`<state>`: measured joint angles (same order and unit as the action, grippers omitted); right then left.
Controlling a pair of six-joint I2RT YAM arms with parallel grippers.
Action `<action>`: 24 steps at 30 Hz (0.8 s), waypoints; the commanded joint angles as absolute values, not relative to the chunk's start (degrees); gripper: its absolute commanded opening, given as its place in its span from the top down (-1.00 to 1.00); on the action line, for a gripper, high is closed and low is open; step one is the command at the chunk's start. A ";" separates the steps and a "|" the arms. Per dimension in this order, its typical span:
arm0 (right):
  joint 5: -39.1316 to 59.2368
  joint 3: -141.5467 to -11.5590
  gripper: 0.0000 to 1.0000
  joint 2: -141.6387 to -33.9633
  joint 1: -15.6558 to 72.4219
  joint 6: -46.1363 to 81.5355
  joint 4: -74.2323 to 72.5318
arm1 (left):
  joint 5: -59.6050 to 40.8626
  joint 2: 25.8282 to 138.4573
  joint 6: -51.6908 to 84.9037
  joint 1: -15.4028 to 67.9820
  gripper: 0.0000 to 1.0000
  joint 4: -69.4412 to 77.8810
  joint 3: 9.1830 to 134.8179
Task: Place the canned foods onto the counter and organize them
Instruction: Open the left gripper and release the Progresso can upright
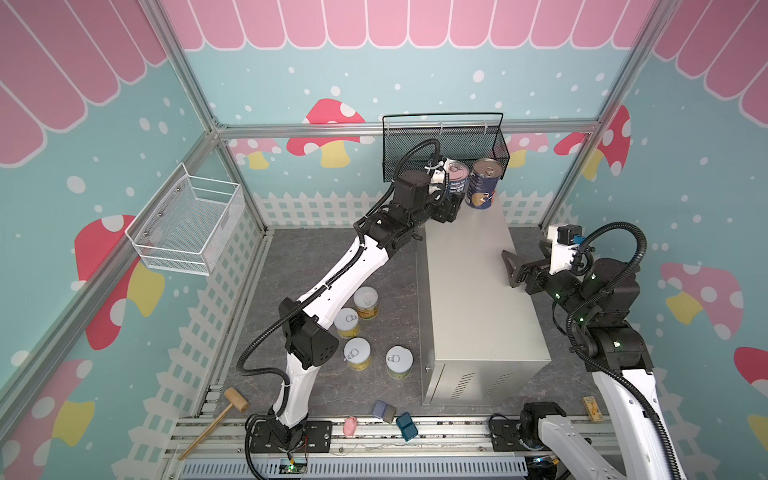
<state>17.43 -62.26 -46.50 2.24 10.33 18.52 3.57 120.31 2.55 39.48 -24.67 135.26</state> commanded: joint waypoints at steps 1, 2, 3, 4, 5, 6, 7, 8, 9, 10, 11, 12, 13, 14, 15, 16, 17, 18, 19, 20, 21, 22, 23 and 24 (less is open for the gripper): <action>17.76 -61.48 -0.97 -45.60 2.33 9.64 17.90 | 5.00 120.45 2.20 39.07 -0.58 -23.07 137.19; 17.75 -61.36 -0.97 -45.47 2.36 9.69 17.98 | 5.26 120.79 2.20 38.95 -0.57 -23.05 137.60; 17.90 -61.26 -0.97 -45.53 2.33 9.73 17.93 | 5.32 121.11 2.19 38.89 -0.56 -23.05 137.94; 17.99 -61.11 -0.97 -45.53 2.37 9.68 17.94 | 5.38 121.52 2.20 38.78 -0.56 -23.01 138.28; 18.01 -61.02 -0.97 -45.45 2.37 9.70 17.97 | 5.40 121.75 2.19 38.80 -0.56 -22.97 138.50; 17.93 -60.91 -0.97 -45.44 2.29 9.70 17.98 | 5.48 122.05 2.28 38.68 -0.56 -22.85 138.75; 17.93 -60.83 -0.97 -45.35 2.37 9.59 18.01 | 5.62 122.42 2.37 38.67 -0.56 -22.85 139.00; 17.93 -60.82 -0.97 -45.31 2.35 9.63 17.96 | 5.76 122.64 2.37 38.68 -0.56 -22.72 139.20; 17.82 -60.82 -0.97 -45.24 2.34 9.54 17.96 | 5.87 122.93 2.37 38.63 -0.56 -22.56 139.26; 17.73 -60.78 -0.97 -45.09 2.35 9.50 18.00 | 5.94 123.10 2.37 38.62 -0.56 -22.30 139.31; 17.73 -60.78 -0.97 -45.05 2.37 9.42 17.93 | 6.14 123.41 2.19 38.58 -0.56 -22.09 139.55; 17.78 -60.82 -0.97 -45.01 2.34 9.34 18.04 | 6.38 123.64 2.20 38.54 -0.56 -22.07 139.87; 17.67 -60.95 -0.97 -45.01 2.33 9.29 18.10 | 6.38 124.03 2.11 38.50 -0.56 -22.07 140.29; 17.67 -60.91 -0.97 -45.00 2.32 9.24 18.11 | 6.29 124.27 2.11 38.41 -0.56 -22.03 140.59; 17.66 -60.91 -0.97 -44.99 2.36 9.15 18.15 | 6.22 124.65 2.14 38.38 -0.56 -22.02 141.00; 17.65 -60.91 -0.97 -44.86 2.37 9.14 18.14 | 5.99 124.96 2.13 38.32 -0.56 -21.98 141.31; 17.62 -60.91 -0.97 -44.87 2.37 9.10 18.27 | 5.73 125.21 2.14 38.28 -0.56 -22.03 141.69; 17.67 -60.86 -0.97 -44.84 2.37 9.08 18.23 | 5.70 125.49 2.11 38.24 -0.56 -22.00 142.08; 17.67 -60.82 -0.97 -44.91 2.32 9.06 18.25 | 5.65 125.88 2.03 38.23 -0.56 -22.05 142.36; 17.63 -60.82 -0.97 -44.89 2.37 9.10 18.28 | 5.60 126.17 1.89 38.23 -0.56 -21.98 142.86; 17.75 -60.82 -0.97 -44.88 2.30 9.10 18.28 | 5.57 126.58 1.77 38.23 -0.56 -21.97 143.45; 17.75 -60.82 -0.97 -44.87 2.32 9.07 18.36 | 5.59 126.87 1.68 38.24 -0.56 -22.02 143.84; 17.73 -60.82 -0.97 -44.82 2.37 9.06 18.40 | 5.62 127.06 1.60 38.25 -0.56 -21.95 144.17; 17.71 -60.78 -0.97 -44.80 2.37 9.10 18.45 | 5.59 127.30 1.51 38.17 -0.56 -22.05 144.48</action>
